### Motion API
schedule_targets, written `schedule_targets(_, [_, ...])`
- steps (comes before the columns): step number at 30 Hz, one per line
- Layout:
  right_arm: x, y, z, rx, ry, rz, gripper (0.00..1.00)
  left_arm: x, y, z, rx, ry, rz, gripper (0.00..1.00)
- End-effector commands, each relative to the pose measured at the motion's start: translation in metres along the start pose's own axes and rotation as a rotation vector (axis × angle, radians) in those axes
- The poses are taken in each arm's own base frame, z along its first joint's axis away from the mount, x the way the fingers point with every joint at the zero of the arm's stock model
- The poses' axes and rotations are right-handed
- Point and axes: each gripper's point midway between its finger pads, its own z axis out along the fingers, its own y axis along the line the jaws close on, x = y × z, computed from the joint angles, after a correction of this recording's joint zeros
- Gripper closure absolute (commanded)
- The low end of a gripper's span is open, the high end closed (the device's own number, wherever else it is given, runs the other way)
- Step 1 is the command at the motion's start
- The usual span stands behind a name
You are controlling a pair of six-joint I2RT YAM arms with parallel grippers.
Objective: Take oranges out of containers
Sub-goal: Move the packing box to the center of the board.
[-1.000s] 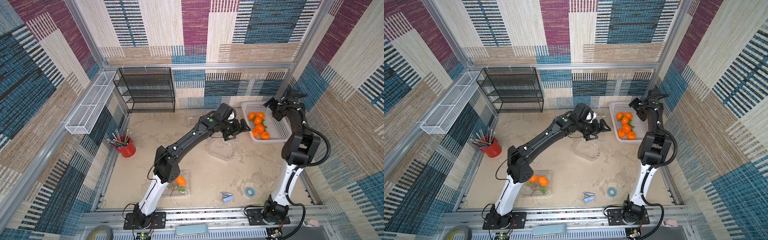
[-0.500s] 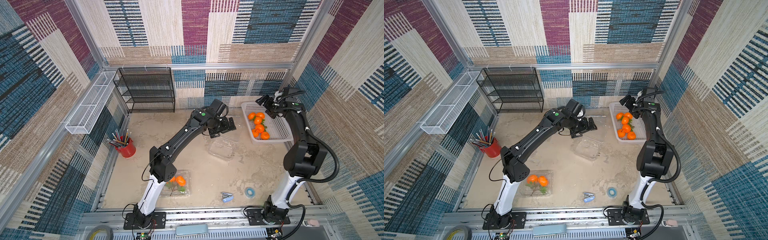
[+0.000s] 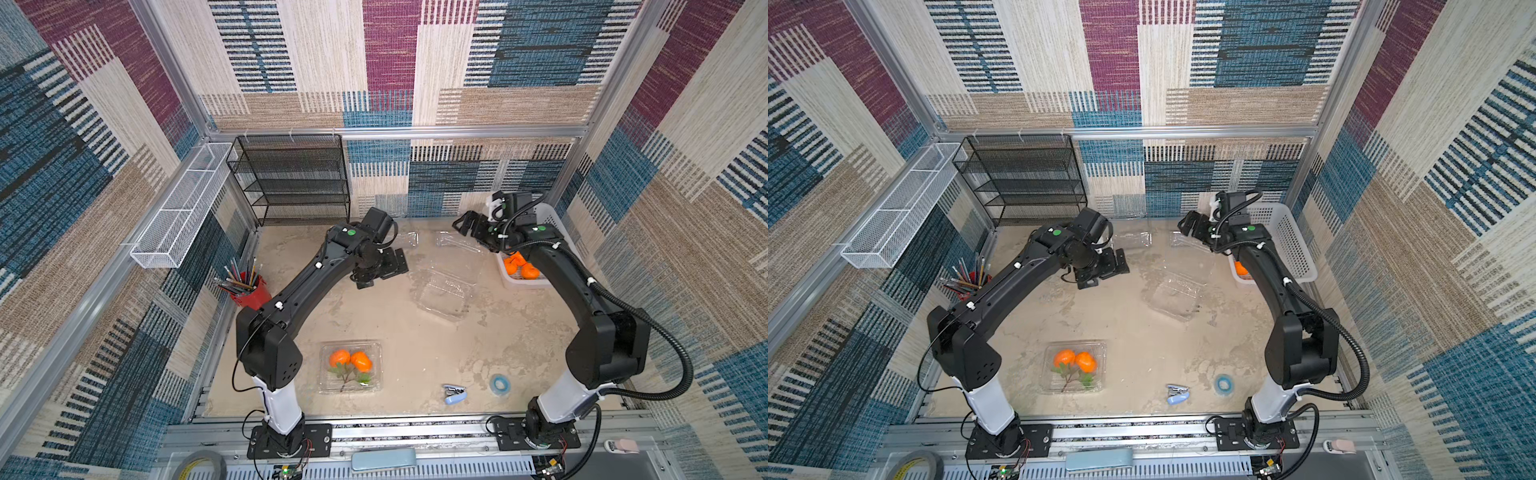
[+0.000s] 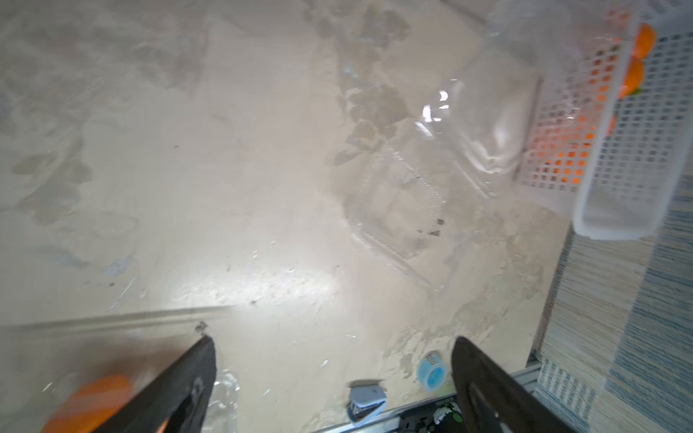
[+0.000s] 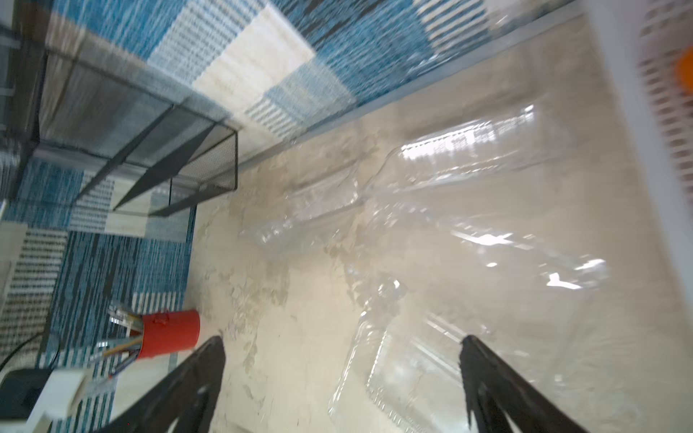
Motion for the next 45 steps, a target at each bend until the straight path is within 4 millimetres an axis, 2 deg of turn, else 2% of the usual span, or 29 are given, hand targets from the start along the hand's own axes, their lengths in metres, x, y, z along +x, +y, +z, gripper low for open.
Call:
schedule_targets(1, [0.025, 0.038, 0.008, -0.057, 0.001, -0.105, 0.02, 0.019, 0.037, -0.004, -0.063, 0.03, -0.094, 0.01])
schedule_targets(4, [0.066, 0.065, 0.021, -0.066, 0.065, -0.181, 0.02, 0.041, 0.079, -0.006, -0.152, 0.063, -0.156, 0.01])
schedule_targets(6, [0.091, 0.073, 0.032, -0.077, 0.12, -0.173, 0.01, 0.054, 0.108, -0.01, -0.215, 0.08, -0.203, 0.01])
schedule_targets(12, [0.15, 0.093, 0.054, -0.097, 0.246, -0.228, 0.02, 0.08, 0.174, -0.016, -0.327, 0.077, -0.309, 0.01])
schedule_targets(15, [0.177, 0.098, 0.06, -0.112, 0.297, -0.256, 0.02, 0.085, 0.197, -0.022, -0.363, 0.039, -0.342, 0.01])
schedule_targets(18, [0.202, 0.098, 0.063, -0.117, 0.352, -0.269, 0.02, 0.09, 0.213, -0.018, -0.381, 0.046, -0.362, 0.01])
schedule_targets(20, [0.215, 0.097, 0.063, -0.116, 0.386, -0.272, 0.02, 0.093, 0.216, -0.01, -0.349, 0.061, -0.379, 0.01])
schedule_targets(23, [0.232, 0.094, 0.062, -0.12, 0.417, -0.281, 0.02, 0.092, 0.206, 0.004, -0.243, 0.08, -0.362, 0.01])
schedule_targets(31, [0.269, 0.087, 0.058, -0.112, 0.503, -0.2, 0.02, 0.101, 0.182, 0.024, -0.047, 0.128, -0.309, 0.01])
schedule_targets(34, [0.288, 0.088, 0.053, -0.111, 0.584, -0.126, 0.02, 0.109, 0.181, 0.026, -0.032, 0.157, -0.313, 0.01])
schedule_targets(38, [0.304, 0.098, 0.045, -0.134, 0.636, -0.102, 0.02, 0.108, 0.176, 0.028, 0.003, 0.153, -0.303, 0.01])
schedule_targets(45, [0.326, 0.092, 0.033, -0.13, 0.747, -0.083, 0.02, 0.105, 0.16, 0.028, 0.074, 0.18, -0.333, 0.01])
